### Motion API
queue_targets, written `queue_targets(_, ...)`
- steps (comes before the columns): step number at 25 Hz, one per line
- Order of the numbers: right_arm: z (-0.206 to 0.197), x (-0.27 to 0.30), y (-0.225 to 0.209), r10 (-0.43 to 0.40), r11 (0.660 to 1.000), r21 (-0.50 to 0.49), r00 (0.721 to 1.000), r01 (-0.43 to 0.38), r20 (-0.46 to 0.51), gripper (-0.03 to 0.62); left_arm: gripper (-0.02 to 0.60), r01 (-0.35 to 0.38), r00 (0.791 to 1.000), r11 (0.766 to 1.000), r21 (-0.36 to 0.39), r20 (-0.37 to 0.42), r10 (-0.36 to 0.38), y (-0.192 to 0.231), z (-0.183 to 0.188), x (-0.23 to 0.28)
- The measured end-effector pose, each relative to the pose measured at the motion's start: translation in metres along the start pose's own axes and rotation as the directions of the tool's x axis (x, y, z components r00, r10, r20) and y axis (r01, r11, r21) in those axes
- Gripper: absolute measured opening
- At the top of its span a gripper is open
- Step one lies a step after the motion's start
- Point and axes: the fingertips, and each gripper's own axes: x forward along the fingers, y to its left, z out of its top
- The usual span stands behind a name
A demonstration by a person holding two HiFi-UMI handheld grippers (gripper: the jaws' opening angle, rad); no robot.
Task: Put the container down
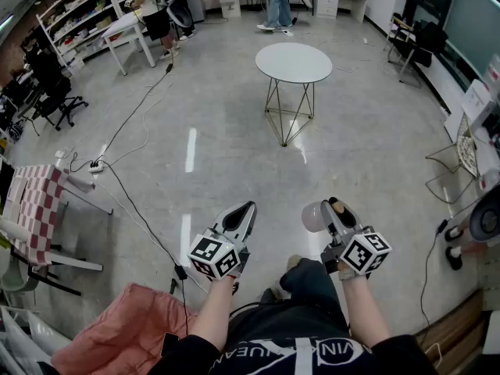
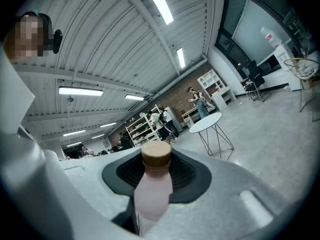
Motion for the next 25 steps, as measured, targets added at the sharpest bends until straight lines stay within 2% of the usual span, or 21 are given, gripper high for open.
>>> queue_targets(15, -0.004, 0.004, -0.006, -0.008, 1.000, -0.006, 1.000, 0.008, 0.007, 0.127, 0.014, -0.003, 1.000, 1.000, 0.010, 0.000, 0.003, 0.010, -0.001, 0.001)
queue_targets(19, -0.001, 0.016, -0.018, -0.021, 1.000, 0.011, 1.000, 0.021, 0.006, 0.126, 0.014, -0.006, 1.000, 1.000, 0.002, -0.011, 0.006, 0.021, 0.000, 0.015)
queue_targets(25, 0.008, 0.049, -0.036, 0.003, 1.000, 0.010, 1.000, -0.003, 0.010, 0.126, 0.014, -0.003, 0.999, 1.000, -0.005, -0.032, 0.003, 0.045, 0.001, 0.051)
